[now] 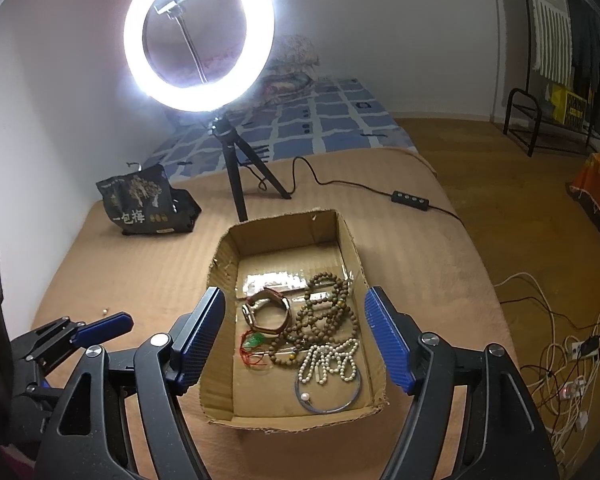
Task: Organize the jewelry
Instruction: 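Open the left gripper to drop the earring while the right gripper releases the necklace into the box, then move the left tool to the second pearl earring while the right tool approaches the pale green bead bracelet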
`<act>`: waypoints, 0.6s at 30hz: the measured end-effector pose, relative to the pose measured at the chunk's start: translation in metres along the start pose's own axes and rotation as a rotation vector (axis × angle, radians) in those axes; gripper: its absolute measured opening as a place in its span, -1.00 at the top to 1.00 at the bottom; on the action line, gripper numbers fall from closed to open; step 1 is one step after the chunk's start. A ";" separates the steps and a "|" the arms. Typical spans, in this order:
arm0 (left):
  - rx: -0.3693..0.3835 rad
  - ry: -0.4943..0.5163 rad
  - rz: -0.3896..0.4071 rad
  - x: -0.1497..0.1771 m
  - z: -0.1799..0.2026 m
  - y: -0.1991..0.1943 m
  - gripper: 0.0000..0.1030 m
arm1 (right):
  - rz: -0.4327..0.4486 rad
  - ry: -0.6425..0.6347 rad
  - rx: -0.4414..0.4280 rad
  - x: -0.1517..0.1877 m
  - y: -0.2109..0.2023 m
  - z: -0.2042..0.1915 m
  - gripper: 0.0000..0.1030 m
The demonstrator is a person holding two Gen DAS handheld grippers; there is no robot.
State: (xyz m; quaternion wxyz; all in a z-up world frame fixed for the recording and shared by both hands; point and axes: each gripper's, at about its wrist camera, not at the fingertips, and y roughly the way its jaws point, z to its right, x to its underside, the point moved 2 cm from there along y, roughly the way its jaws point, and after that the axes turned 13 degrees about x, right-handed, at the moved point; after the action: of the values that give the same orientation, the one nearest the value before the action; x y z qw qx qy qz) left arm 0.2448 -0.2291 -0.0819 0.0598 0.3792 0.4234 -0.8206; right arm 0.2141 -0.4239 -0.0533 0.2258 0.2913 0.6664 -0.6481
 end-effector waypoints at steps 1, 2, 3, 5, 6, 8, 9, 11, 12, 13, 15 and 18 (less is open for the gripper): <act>-0.005 0.002 0.006 0.000 -0.001 -0.004 -0.22 | 0.007 -0.002 -0.002 -0.001 -0.003 -0.002 -0.40; -0.009 0.004 0.009 0.000 -0.003 -0.006 -0.22 | 0.014 -0.006 -0.005 -0.001 -0.005 -0.004 -0.40; -0.016 0.006 0.015 0.000 -0.005 -0.011 -0.22 | 0.022 -0.009 -0.006 -0.002 -0.008 -0.006 -0.40; -0.026 0.008 0.025 0.001 -0.006 -0.017 -0.22 | 0.040 -0.019 -0.009 -0.002 -0.015 -0.010 -0.40; -0.033 0.009 0.030 0.002 -0.008 -0.022 -0.22 | 0.048 -0.025 -0.014 -0.002 -0.019 -0.013 -0.40; -0.045 0.010 0.039 0.003 -0.011 -0.029 -0.22 | 0.062 -0.035 -0.025 -0.003 -0.026 -0.019 -0.40; -0.054 0.010 0.046 0.004 -0.014 -0.034 -0.22 | 0.072 -0.043 -0.032 -0.003 -0.030 -0.021 -0.40; -0.069 0.006 0.057 0.006 -0.020 -0.044 -0.22 | 0.091 -0.054 -0.045 -0.002 -0.039 -0.028 -0.40; -0.073 0.006 0.058 0.006 -0.022 -0.048 -0.22 | 0.101 -0.059 -0.055 -0.002 -0.044 -0.031 -0.40; -0.080 0.005 0.060 0.007 -0.027 -0.053 -0.22 | 0.109 -0.064 -0.064 -0.002 -0.049 -0.035 -0.40; -0.093 0.001 0.067 0.008 -0.034 -0.063 -0.22 | 0.128 -0.072 -0.083 -0.001 -0.058 -0.042 -0.40; -0.116 -0.013 0.087 0.011 -0.050 -0.081 -0.22 | 0.159 -0.091 -0.119 0.002 -0.075 -0.055 -0.40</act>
State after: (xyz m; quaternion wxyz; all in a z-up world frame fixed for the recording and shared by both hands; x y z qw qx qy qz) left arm 0.2320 -0.1389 -0.0543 0.1199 0.3877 0.4531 -0.7937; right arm 0.1654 -0.3679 0.0038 0.3233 0.2996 0.6676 -0.6000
